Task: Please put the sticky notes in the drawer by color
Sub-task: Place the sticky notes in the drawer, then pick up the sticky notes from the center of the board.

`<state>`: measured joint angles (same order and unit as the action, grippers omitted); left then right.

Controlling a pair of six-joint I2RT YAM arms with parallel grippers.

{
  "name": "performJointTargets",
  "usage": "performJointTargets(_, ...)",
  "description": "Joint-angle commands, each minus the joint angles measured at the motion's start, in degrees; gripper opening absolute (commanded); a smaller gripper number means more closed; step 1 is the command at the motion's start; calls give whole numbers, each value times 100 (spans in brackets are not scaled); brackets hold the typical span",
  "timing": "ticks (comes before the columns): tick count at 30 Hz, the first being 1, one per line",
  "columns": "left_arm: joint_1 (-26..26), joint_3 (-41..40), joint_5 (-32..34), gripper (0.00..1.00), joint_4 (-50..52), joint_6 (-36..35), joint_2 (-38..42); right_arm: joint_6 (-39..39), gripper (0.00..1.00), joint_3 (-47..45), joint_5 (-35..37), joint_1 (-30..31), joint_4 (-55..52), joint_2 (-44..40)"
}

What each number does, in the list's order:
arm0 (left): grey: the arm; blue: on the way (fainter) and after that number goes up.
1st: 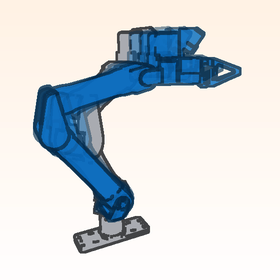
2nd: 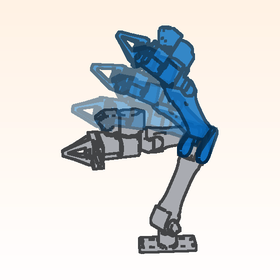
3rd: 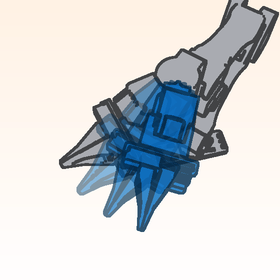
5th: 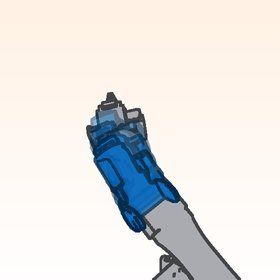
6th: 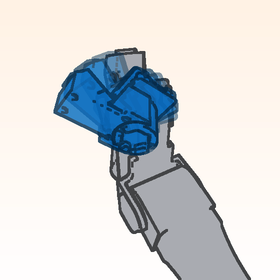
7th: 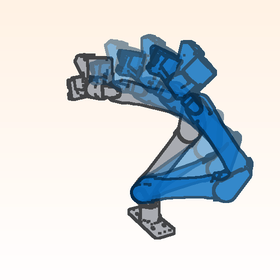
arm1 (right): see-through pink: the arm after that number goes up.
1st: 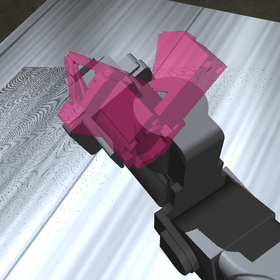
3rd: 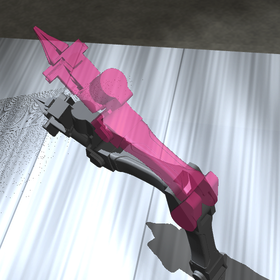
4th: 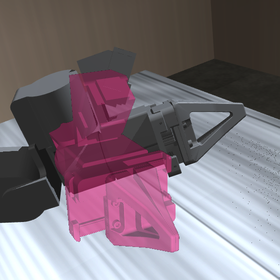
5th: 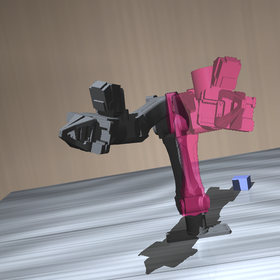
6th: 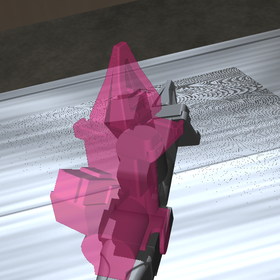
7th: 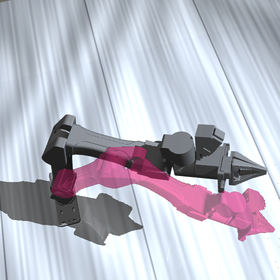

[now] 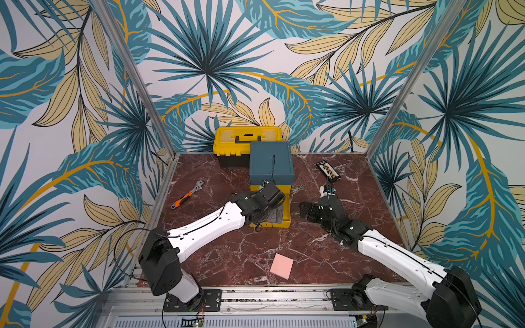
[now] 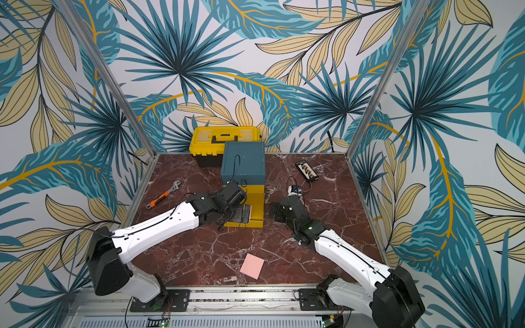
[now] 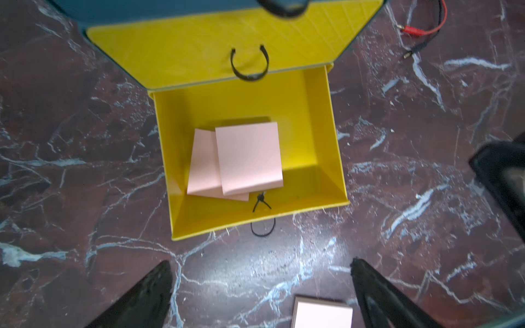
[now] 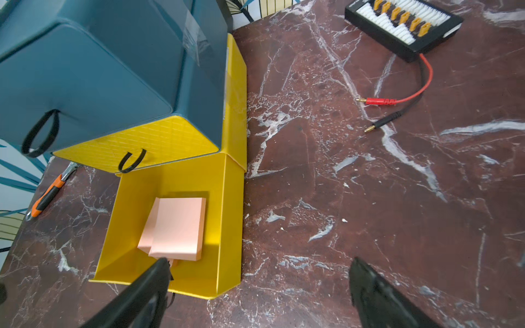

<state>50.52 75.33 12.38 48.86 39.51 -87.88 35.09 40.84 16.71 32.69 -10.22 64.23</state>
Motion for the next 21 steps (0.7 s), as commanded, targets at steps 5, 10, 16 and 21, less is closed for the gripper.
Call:
performJointTargets(5,613,-704,-704,100,251,508,367,68,99,480,781,-146,-1188,9)
performJointTargets(10,1092,-1002,-1033,100,89,817,349,222,99,362,822,-164,-1281,-202)
performJointTargets(16,1663,-981,-1104,100,95,952,-121,348,99,278,812,-166,-1349,-365)
performJointTargets(21,1895,-933,-1246,100,-94,961,-517,418,99,274,882,-166,-1513,-558)
